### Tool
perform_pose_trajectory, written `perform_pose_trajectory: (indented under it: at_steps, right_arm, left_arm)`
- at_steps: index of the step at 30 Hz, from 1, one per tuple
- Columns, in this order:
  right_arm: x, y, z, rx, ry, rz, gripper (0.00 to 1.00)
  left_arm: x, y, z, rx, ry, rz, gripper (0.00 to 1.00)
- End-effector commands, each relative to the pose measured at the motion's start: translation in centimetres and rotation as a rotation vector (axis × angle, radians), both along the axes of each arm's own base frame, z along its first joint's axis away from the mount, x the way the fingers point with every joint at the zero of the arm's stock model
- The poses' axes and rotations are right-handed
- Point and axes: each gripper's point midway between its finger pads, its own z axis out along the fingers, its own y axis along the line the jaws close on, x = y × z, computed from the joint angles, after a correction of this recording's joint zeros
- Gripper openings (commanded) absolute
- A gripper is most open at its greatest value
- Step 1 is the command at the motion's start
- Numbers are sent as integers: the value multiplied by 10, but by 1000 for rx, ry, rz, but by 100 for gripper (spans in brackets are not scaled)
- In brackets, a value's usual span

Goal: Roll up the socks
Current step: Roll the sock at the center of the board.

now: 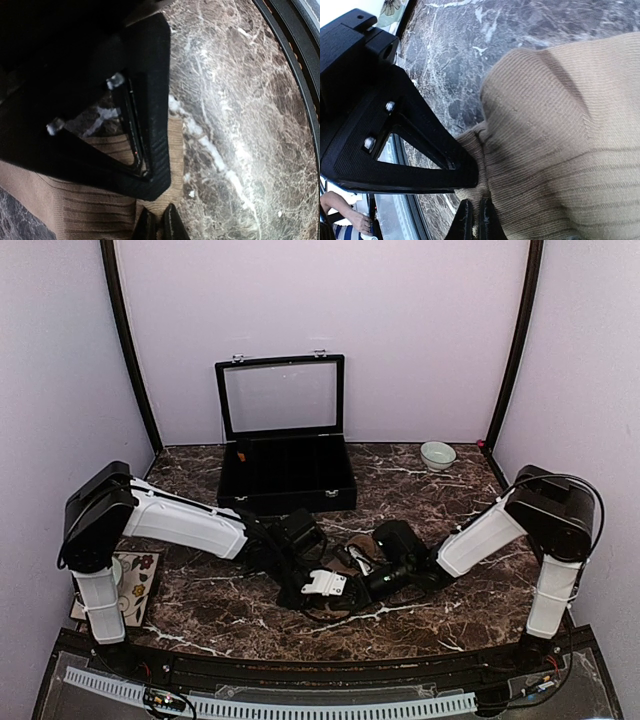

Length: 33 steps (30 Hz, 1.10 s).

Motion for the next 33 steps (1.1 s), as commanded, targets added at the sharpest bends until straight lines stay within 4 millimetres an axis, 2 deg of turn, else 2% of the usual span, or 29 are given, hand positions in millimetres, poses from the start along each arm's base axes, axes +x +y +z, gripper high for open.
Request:
perform_pose_trajectory:
  at_steps: [1, 5, 6, 7, 8, 10, 14, 16, 19, 24, 27, 29, 31, 33]
  right_arm:
    - [-7, -32, -29, -150, 4, -51, 4]
    - [4, -36, -11, -116, -100, -98, 7]
    - [6, -38, -4, -102, -130, -108, 16]
    - [9, -41, 0, -101, -156, -123, 88]
    - [11, -44, 4, -101, -182, -141, 98]
    - [14, -52, 12, -97, -235, -162, 99]
    - [19, -63, 43, -58, -367, -193, 99]
    - [26, -73, 65, -35, -480, -254, 99]
    - [29, -89, 87, -2, -579, -317, 99]
    - [30, -106, 120, 110, -627, -429, 99]
    - [31, -130, 126, 215, -578, -600, 99]
    - [22, -137, 132, 310, -621, -592, 99]
    - [13, -134, 144, 357, -687, -523, 99]
    - [4, -125, 147, 337, -741, -445, 99]
  left_arm:
    - [-27, 51, -55, 255, 194, 40, 0]
    - [-32, 54, -52, 277, 348, 66, 0]
    - [-34, 57, -54, 291, 385, 70, 0]
    - [-35, 57, -54, 297, 416, 72, 0]
    - [-36, 58, -55, 299, 443, 79, 0]
    - [-38, 61, -56, 309, 481, 86, 0]
    - [-38, 61, -58, 335, 545, 93, 0]
    - [-36, 59, -58, 343, 588, 106, 0]
    - [-30, 59, -61, 367, 634, 135, 0]
    - [-25, 60, -70, 400, 632, 159, 0]
    - [-22, 56, -71, 411, 645, 174, 0]
    - [-19, 54, -71, 415, 654, 187, 0]
    - [-17, 53, -73, 422, 666, 208, 0]
    - [-18, 52, -72, 436, 708, 220, 0]
